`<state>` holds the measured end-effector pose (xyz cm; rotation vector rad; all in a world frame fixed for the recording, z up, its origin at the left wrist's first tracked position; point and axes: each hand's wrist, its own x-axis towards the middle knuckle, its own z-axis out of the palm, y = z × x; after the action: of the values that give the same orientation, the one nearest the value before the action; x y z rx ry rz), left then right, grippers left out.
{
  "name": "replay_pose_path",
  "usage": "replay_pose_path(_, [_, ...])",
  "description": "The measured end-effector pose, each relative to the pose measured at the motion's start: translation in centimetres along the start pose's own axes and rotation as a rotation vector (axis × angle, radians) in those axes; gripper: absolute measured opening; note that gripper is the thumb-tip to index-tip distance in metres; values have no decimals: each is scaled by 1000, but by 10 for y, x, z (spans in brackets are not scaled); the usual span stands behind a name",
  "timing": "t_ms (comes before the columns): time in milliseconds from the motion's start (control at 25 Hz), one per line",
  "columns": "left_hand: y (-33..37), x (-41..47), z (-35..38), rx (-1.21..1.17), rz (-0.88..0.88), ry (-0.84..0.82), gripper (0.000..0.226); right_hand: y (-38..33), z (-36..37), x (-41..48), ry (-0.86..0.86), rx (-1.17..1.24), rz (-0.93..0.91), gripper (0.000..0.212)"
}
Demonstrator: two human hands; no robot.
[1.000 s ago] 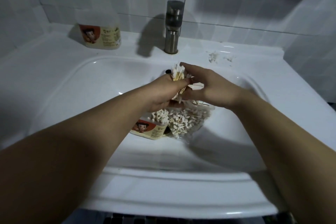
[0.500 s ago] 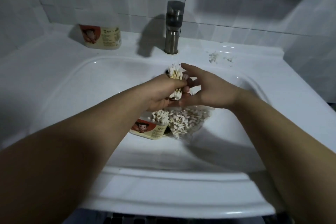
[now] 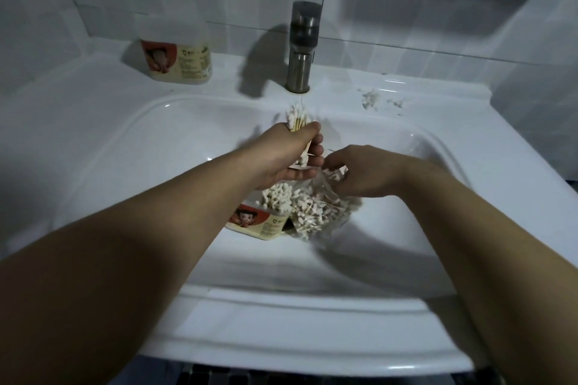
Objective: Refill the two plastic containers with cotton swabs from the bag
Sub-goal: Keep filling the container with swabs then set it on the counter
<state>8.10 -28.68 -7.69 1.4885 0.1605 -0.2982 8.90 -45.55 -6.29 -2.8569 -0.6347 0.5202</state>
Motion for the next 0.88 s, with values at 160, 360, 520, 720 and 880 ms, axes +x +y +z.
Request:
replay_pose_path(160, [-2, 1, 0, 20, 9, -11, 26, -4, 3, 1, -49, -42, -18, 41])
replay_pose_path(360, [-5, 3, 0, 41, 20, -27, 25, -10, 7, 5, 3, -28, -20, 21])
replay_pose_path(520, [-4, 2, 3, 54, 59, -43, 26, -10, 5, 6, 59, -26, 12, 6])
replay_pose_path(720, [-4, 0, 3, 146, 85, -68, 25, -7, -4, 0, 150, 68, 48, 6])
replay_pose_path(880, [-7, 4, 0, 235, 83, -47, 26, -1, -13, -5, 215, 204, 77, 23])
